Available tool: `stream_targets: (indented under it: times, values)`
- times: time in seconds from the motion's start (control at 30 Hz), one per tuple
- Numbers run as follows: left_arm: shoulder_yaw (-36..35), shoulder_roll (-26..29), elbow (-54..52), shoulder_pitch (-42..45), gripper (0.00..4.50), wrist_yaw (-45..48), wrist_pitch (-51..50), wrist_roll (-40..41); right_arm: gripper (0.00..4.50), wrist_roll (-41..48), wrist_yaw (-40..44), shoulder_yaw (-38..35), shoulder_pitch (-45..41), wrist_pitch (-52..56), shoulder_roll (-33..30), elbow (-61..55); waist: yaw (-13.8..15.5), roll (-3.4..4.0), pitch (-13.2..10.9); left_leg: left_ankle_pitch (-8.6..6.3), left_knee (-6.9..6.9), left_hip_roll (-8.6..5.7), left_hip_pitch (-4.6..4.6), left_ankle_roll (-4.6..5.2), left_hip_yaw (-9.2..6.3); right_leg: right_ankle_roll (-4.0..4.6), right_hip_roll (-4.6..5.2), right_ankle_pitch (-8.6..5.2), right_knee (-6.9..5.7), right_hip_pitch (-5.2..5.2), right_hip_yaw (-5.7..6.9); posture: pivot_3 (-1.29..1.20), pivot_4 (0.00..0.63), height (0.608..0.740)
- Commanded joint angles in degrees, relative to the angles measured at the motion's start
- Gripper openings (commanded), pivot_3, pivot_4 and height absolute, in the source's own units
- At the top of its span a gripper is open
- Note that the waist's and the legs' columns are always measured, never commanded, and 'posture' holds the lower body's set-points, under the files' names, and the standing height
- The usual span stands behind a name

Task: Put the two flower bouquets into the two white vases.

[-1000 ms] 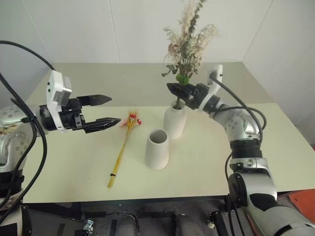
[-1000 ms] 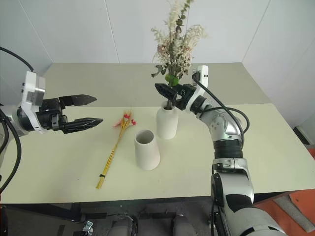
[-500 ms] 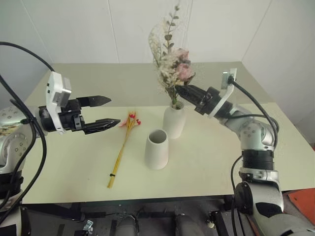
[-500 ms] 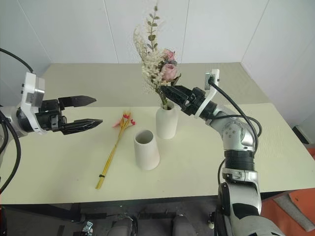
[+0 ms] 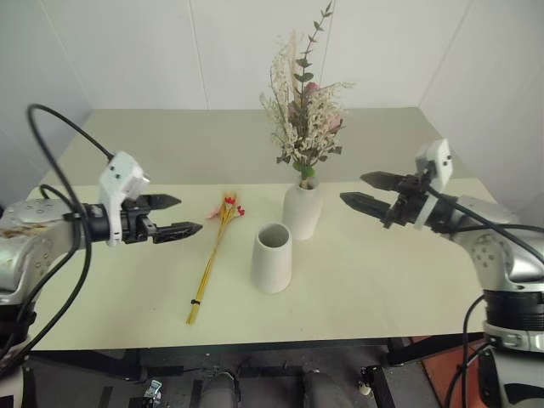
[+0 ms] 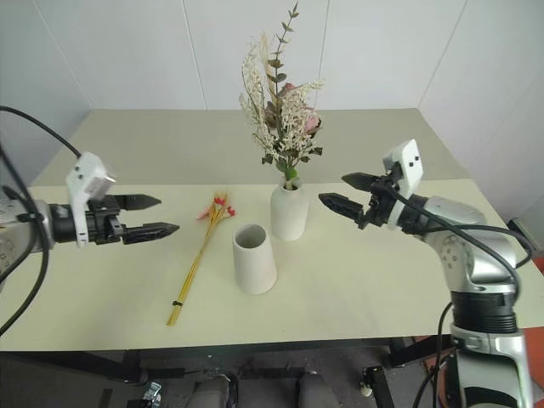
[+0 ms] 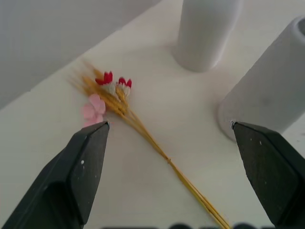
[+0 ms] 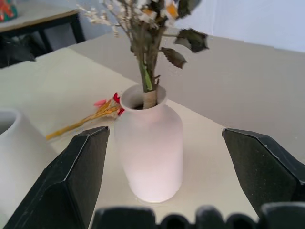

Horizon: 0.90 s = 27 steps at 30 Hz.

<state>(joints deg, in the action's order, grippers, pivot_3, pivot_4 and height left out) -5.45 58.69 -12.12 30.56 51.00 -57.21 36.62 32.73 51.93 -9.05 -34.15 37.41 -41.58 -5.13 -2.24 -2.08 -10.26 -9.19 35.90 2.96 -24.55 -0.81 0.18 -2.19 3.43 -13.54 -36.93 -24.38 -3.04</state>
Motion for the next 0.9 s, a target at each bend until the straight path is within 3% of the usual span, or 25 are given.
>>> stream_targets:
  times: [0.03,0.37,0.47,0.6,0.83,0.9]
  values:
    - [5.6,-1.5,0.3,6.2,4.5,-4.2,-9.9,-1.0,4.48,1.4,5.0,-1.6,-0.2,-2.3,-3.7,-4.0,0.0,0.0,0.0,0.0,0.01,-0.01,0.0,0.0,0.0,-0.01,0.0,0.0,0.0,0.01,0.0,0.0,0.15,0.74]
    - [24.5,-14.9,14.2,16.8,4.5,-13.8,-17.4,-13.6,4.48,7.1,17.0,-4.3,-0.1,-3.9,-10.2,-8.2,0.2,-0.04,0.0,0.0,0.05,-0.04,-0.03,0.0,-0.03,-0.01,0.0,0.0,0.01,0.02,-0.01,0.0,0.15,0.74]
    - [27.0,-17.3,16.6,17.7,3.86,-15.2,-16.6,-16.7,4.5,7.2,19.1,-4.8,0.7,-5.2,-11.5,-8.3,0.6,-0.04,0.0,0.0,0.07,-0.06,0.01,0.0,-0.04,-0.01,0.01,0.0,-0.02,0.07,0.0,0.0,0.15,0.74]
    - [27.6,-17.1,16.0,17.5,2.57,-16.2,-15.9,-19.7,4.5,7.1,19.2,-5.5,1.0,-5.2,-12.4,-8.4,0.7,-0.04,0.0,0.0,0.06,-0.07,0.17,0.0,-0.03,-0.01,0.01,0.0,-0.05,0.15,-0.05,0.0,0.15,0.74]
    - [24.4,-15.2,14.8,17.3,0.36,-16.2,-16.2,-21.0,4.5,6.6,20.3,-5.0,1.6,-6.3,-13.2,-7.4,0.6,-0.04,0.0,0.0,0.06,-0.07,0.15,0.0,-0.03,-0.01,0.01,0.0,-0.06,0.12,-0.07,0.0,0.15,0.74]
    - [22.4,-15.0,14.8,17.4,0.01,-16.9,-16.4,-21.0,4.5,6.5,20.8,-4.9,1.7,-6.5,-13.4,-7.0,0.7,-0.05,0.0,0.0,0.06,-0.07,0.15,0.0,-0.03,-0.01,0.01,0.0,-0.06,0.12,-0.07,0.0,0.15,0.74]
